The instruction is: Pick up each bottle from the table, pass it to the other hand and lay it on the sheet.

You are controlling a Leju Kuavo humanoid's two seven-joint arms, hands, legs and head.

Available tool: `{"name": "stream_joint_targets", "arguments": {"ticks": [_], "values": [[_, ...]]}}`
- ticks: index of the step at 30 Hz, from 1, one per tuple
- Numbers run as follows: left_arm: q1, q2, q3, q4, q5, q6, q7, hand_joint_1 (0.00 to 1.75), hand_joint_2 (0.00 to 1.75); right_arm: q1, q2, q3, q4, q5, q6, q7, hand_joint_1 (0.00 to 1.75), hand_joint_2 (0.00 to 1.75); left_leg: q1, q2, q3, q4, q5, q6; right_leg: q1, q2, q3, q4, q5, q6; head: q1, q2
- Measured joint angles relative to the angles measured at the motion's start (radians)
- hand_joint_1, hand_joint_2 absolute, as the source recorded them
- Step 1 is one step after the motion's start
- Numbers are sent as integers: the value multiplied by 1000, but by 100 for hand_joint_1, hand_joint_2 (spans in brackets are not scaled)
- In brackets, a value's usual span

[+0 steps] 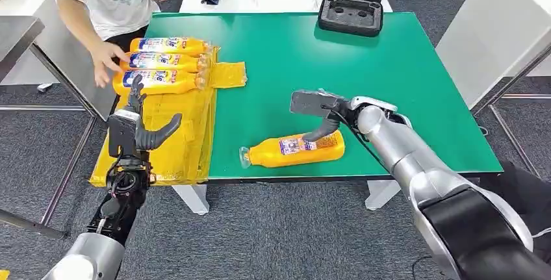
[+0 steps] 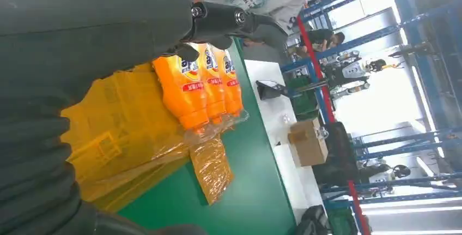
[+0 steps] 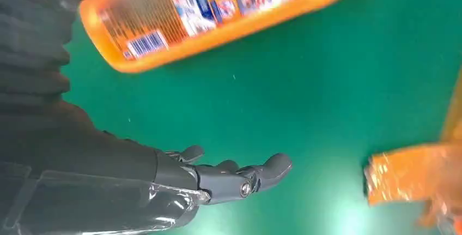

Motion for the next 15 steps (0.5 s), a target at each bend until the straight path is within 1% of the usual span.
{"name": "stream_joint_targets", "arguments": {"ticks": [5, 8, 15], "values": [[-16, 0, -14, 27, -2, 17, 4, 0, 175, 8, -4, 49, 19, -9, -6, -10, 0, 175, 0, 0, 0, 0, 0, 0, 0, 0, 0, 0, 0, 0, 0, 0], [-18, 0, -22, 34, -2, 22, 11, 0, 175, 10, -6, 71, 27, -9, 9, -13, 0, 175, 0, 0, 0, 0, 0, 0, 0, 0, 0, 0, 0, 0, 0, 0], [-25, 0, -27, 55, -1, 21, 11, 0, 175, 12, -10, 103, 42, -9, 23, -5, 0, 175, 0, 0, 0, 0, 0, 0, 0, 0, 0, 0, 0, 0, 0, 0]]}}
